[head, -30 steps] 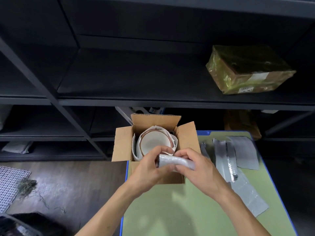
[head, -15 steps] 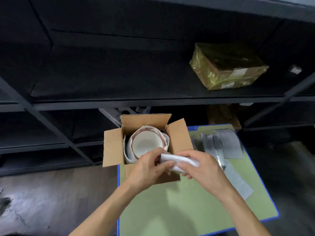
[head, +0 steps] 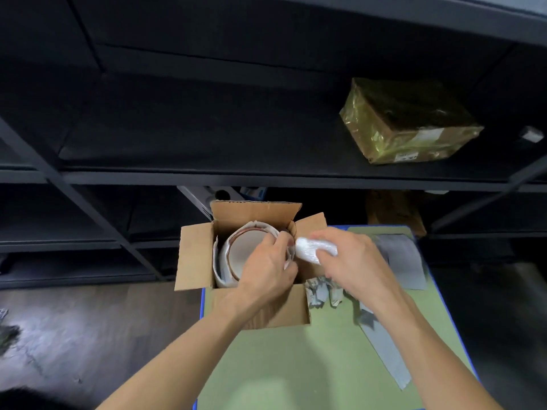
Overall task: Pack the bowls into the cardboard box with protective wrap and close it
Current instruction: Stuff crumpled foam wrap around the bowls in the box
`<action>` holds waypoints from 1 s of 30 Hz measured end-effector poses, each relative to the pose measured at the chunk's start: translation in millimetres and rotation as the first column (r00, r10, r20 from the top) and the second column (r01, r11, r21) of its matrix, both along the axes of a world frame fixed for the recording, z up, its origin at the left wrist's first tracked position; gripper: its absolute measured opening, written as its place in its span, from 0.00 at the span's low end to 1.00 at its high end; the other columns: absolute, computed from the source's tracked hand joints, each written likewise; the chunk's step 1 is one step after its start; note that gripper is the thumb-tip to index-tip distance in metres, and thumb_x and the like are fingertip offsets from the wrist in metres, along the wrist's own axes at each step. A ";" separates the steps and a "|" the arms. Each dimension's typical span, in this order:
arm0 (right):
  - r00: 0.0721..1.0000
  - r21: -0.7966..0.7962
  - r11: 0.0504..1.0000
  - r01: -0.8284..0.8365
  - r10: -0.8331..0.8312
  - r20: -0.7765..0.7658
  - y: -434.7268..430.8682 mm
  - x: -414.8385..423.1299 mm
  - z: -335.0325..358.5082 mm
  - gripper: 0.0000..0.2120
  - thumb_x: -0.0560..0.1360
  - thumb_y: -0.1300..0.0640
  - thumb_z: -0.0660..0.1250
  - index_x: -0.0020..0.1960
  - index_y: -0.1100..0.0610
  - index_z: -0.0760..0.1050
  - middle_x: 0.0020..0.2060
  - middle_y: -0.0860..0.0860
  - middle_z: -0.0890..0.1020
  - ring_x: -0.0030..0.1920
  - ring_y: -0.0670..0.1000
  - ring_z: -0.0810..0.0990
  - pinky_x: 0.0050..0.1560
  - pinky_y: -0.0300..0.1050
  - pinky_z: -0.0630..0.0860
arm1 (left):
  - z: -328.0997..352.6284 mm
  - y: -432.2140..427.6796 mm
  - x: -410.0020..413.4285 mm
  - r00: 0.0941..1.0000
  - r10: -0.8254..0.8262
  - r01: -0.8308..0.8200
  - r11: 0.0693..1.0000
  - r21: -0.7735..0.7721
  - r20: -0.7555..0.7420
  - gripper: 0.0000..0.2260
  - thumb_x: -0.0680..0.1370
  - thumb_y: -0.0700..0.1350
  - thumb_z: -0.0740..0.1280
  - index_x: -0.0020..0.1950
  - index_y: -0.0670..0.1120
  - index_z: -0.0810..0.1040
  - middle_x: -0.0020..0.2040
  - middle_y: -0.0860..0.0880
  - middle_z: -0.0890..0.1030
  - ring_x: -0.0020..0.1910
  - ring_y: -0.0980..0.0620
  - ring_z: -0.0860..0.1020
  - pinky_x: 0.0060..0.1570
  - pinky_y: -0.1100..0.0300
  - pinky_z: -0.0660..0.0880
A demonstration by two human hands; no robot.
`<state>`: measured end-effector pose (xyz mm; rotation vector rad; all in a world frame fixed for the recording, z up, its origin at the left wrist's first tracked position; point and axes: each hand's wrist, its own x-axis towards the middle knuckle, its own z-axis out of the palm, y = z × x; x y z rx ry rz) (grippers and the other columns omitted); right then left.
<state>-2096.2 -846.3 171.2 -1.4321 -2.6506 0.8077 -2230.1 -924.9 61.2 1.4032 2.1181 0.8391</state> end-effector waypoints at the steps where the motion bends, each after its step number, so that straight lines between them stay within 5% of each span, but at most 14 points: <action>1: 1.000 -0.031 1.000 0.001 -0.001 0.005 -0.1 -4.3 -1.7 0.20 0.76 0.58 0.62 0.64 0.42 0.78 0.44 0.46 0.83 0.44 0.49 0.80 0.41 0.41 0.72 | -2.6 4.6 2.6 1.000 0.012 -0.012 0.999 -0.029 -0.004 0.11 0.74 0.46 0.65 0.54 0.50 0.67 0.50 0.46 0.73 0.45 0.42 0.75 0.38 0.52 0.69; 4: 1.000 -0.071 0.997 -0.001 0.002 0.014 2.2 -11.9 -7.9 0.21 0.75 0.59 0.61 0.62 0.41 0.79 0.41 0.46 0.82 0.45 0.52 0.82 0.45 0.47 0.79 | -10.6 12.1 5.5 0.995 0.095 -0.098 0.993 -0.071 -0.031 0.11 0.76 0.43 0.63 0.56 0.49 0.65 0.49 0.46 0.78 0.44 0.40 0.78 0.38 0.50 0.72; 12: 0.934 0.110 0.966 -0.233 0.191 0.301 7.1 -32.0 -20.0 0.19 0.79 0.57 0.60 0.66 0.45 0.78 0.61 0.49 0.82 0.61 0.54 0.78 0.57 0.48 0.76 | -13.6 5.7 8.5 0.979 0.197 -0.198 0.980 0.001 -0.057 0.10 0.79 0.40 0.59 0.59 0.50 0.65 0.37 0.51 0.76 0.38 0.42 0.77 0.38 0.54 0.65; 17: 0.815 0.174 0.877 -0.447 0.319 0.484 4.0 -60.5 -26.3 0.11 0.78 0.61 0.63 0.57 0.55 0.80 0.54 0.54 0.77 0.48 0.56 0.76 0.43 0.47 0.71 | -15.5 0.7 7.8 0.984 0.175 -0.175 0.983 0.045 0.003 0.11 0.77 0.41 0.62 0.56 0.51 0.64 0.40 0.47 0.81 0.40 0.40 0.78 0.41 0.47 0.74; 21: 0.696 0.148 0.804 -0.577 0.389 0.603 1.4 -78.5 -27.1 0.11 0.78 0.61 0.62 0.59 0.58 0.77 0.51 0.55 0.76 0.50 0.57 0.76 0.33 0.43 0.58 | -14.8 -3.4 7.2 0.984 0.175 -0.176 0.983 0.051 0.035 0.15 0.78 0.44 0.63 0.64 0.48 0.69 0.49 0.47 0.83 0.48 0.41 0.80 0.48 0.47 0.76; 24: 0.678 0.128 0.803 -0.582 0.393 0.621 2.8 -85.1 -31.7 0.11 0.78 0.62 0.62 0.58 0.58 0.77 0.53 0.55 0.79 0.54 0.57 0.79 0.29 0.41 0.54 | -15.7 -4.2 8.2 0.980 0.187 -0.190 0.980 0.054 0.065 0.15 0.77 0.43 0.64 0.62 0.47 0.66 0.46 0.46 0.83 0.44 0.40 0.80 0.45 0.45 0.76; 30: 0.717 0.197 0.770 -0.607 0.424 0.553 12.5 -71.0 -46.3 0.12 0.75 0.57 0.62 0.58 0.54 0.71 0.53 0.51 0.79 0.53 0.56 0.79 0.40 0.47 0.65 | -16.6 -2.2 6.3 0.973 0.202 -0.208 0.977 0.047 0.115 0.19 0.72 0.37 0.62 0.59 0.49 0.61 0.39 0.45 0.80 0.39 0.39 0.78 0.38 0.47 0.73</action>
